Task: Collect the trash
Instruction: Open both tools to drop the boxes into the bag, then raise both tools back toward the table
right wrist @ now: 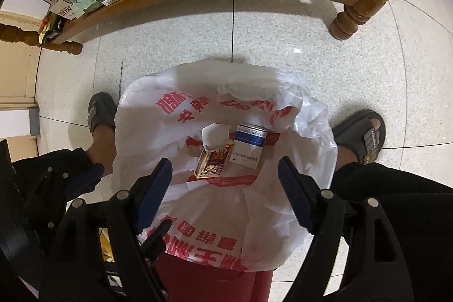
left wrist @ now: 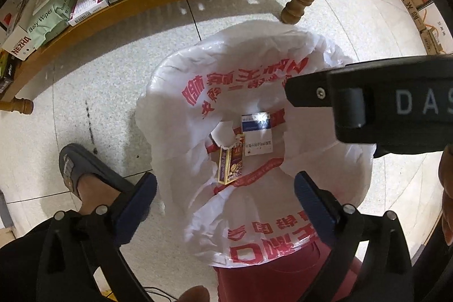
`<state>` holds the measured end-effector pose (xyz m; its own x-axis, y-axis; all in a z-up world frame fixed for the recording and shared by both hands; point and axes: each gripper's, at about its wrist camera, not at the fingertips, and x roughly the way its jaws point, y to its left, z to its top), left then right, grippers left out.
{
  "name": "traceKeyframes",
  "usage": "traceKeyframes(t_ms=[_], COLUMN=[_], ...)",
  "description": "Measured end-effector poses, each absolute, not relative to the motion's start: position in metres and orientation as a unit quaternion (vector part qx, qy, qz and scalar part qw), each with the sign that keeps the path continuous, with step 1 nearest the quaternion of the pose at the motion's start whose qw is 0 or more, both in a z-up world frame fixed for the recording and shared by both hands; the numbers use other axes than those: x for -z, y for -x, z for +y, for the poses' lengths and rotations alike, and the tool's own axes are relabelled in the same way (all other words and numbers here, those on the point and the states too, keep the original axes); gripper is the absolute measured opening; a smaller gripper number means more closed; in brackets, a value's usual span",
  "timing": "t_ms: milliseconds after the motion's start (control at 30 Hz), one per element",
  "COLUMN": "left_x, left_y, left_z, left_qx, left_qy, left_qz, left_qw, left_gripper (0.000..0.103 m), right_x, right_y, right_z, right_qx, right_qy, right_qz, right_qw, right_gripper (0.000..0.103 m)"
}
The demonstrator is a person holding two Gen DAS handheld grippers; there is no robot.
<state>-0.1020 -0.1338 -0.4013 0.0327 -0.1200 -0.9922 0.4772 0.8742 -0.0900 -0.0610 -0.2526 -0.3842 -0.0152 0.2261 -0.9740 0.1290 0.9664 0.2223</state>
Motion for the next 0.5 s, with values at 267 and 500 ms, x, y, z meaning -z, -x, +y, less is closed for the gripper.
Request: traceKeyframes(t_ms=[267, 500], left_x=[0.356, 0.311], left_y=[0.102, 0.096], left_z=[-0.140, -0.137], left_qx=[0.254, 0.268], left_qy=[-0.119, -0.063], left_qz=[0.604, 0.572], left_qw=[0.746, 0.773], left_gripper=[0.095, 0.095], right_x=[0.319, 0.247], right_y=[0.069, 0.081], right_z=[-0.270, -0.286], right_qx=[-0.018, -0.018], right_qy=[-0.123, -0.132], right_qz=[0.654, 0.596], right_qw=[0.746, 0.792], right_gripper=[0.081, 0.083])
